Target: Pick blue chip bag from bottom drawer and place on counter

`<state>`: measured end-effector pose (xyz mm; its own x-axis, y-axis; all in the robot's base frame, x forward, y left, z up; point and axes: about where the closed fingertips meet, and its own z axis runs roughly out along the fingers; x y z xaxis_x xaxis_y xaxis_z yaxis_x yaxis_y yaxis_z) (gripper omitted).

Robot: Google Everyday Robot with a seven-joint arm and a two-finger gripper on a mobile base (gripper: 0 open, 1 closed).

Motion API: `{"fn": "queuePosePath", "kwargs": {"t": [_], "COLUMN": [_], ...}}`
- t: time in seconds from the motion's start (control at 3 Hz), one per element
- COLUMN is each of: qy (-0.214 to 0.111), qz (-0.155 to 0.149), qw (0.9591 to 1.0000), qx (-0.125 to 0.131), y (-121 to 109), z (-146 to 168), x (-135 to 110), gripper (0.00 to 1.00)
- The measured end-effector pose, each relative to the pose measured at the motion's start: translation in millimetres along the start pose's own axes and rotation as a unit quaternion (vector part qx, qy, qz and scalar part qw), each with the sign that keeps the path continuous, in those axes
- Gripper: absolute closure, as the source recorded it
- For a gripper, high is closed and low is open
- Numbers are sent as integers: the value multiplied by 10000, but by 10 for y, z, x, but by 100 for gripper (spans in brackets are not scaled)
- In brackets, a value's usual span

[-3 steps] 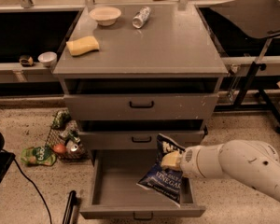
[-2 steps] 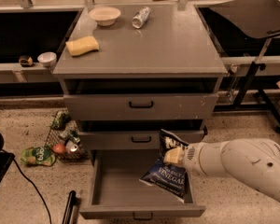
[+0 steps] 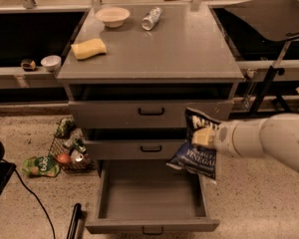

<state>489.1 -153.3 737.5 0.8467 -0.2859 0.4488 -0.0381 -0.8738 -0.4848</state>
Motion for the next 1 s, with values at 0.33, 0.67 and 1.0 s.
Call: {"fn": "queuePosePath", "kwargs": {"t": [0.33, 0.67, 1.0], "qy": [163, 354, 342], "qz": [-201, -227, -233], "qw": [9994, 9987, 9987], "qx": [248, 292, 290], "y": [-27, -71, -73], "z": [-199, -327, -320], "x": [526, 733, 723], "gripper": [100, 100, 100]}}
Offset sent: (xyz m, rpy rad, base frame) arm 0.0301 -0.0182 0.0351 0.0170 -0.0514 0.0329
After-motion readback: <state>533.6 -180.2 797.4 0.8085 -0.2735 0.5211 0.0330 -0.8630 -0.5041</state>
